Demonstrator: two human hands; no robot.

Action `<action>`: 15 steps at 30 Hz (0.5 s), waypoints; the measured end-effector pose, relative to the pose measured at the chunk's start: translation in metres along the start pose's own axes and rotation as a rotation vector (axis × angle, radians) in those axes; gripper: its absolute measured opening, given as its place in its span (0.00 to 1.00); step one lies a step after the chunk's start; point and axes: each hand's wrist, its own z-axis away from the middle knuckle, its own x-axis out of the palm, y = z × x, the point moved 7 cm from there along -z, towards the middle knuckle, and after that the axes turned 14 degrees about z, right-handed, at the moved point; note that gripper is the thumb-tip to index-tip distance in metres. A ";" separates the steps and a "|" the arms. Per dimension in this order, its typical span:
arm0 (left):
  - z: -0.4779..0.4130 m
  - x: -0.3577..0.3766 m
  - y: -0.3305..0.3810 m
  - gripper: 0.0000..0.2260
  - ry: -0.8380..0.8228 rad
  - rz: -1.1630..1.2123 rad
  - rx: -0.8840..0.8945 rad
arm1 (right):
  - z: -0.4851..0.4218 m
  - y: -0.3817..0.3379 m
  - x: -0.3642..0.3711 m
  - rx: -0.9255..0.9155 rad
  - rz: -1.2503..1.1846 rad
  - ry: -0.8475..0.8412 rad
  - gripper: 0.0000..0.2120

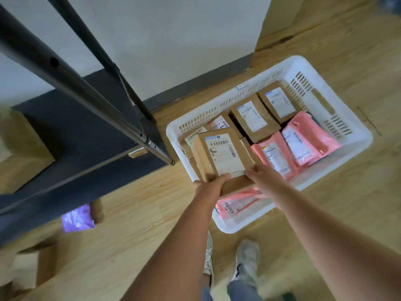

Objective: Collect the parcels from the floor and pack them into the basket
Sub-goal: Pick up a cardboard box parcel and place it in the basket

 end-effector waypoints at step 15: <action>-0.112 -0.004 0.044 0.21 0.355 -0.824 0.294 | -0.150 -0.064 0.051 -0.166 0.068 0.015 0.21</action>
